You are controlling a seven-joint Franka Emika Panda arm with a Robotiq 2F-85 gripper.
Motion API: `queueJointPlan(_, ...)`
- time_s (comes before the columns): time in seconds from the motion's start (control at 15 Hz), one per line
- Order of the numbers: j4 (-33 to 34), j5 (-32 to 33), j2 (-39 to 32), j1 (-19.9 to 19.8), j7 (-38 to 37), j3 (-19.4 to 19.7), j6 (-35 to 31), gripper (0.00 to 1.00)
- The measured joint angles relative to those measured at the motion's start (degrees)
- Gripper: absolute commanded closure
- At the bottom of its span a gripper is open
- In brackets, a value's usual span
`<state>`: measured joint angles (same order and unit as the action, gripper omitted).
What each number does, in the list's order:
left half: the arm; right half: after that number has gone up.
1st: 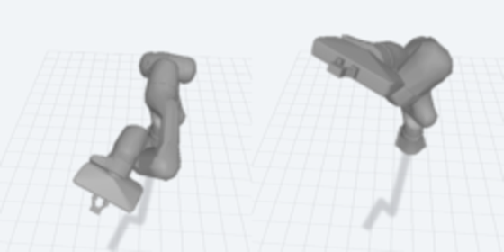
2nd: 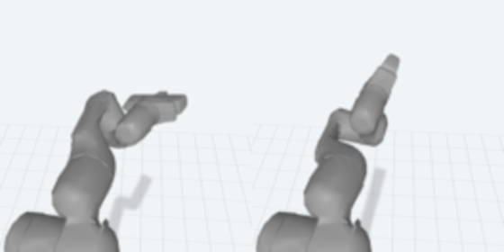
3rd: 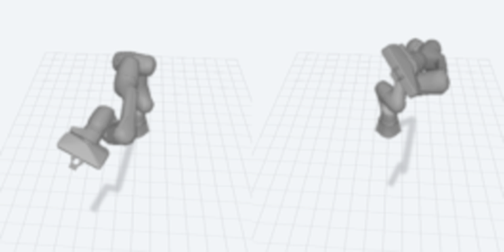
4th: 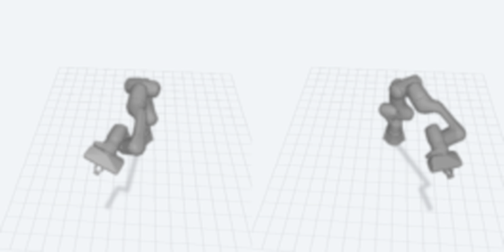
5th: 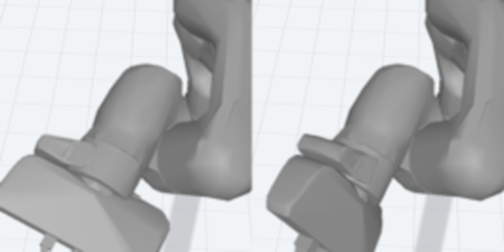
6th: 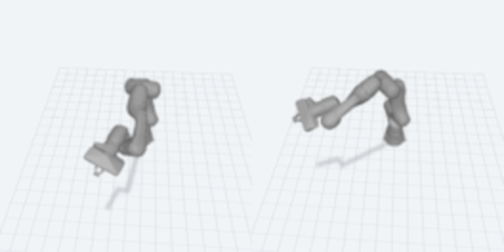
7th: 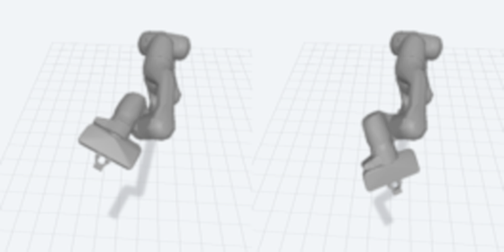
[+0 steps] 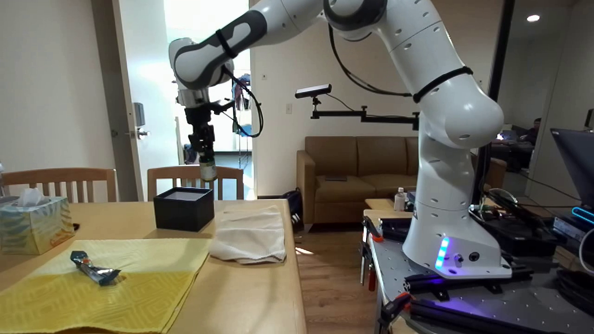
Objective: Pick up the bottle from the black box and put it on the table.
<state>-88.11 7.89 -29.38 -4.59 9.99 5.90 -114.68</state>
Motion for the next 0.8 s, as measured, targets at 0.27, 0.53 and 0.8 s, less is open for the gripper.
queueJointPlan(0.27, -9.36, 1.73, 2.3, 2.79, 0.14, -2.88, -6.78, 0.71)
queueJointPlan(0.53, -17.39, 1.67, 3.58, 4.72, 0.14, -5.44, -13.25, 0.71)
queueJointPlan(0.8, -22.47, 1.13, 4.85, 5.22, -0.03, -7.16, -16.45, 0.71)
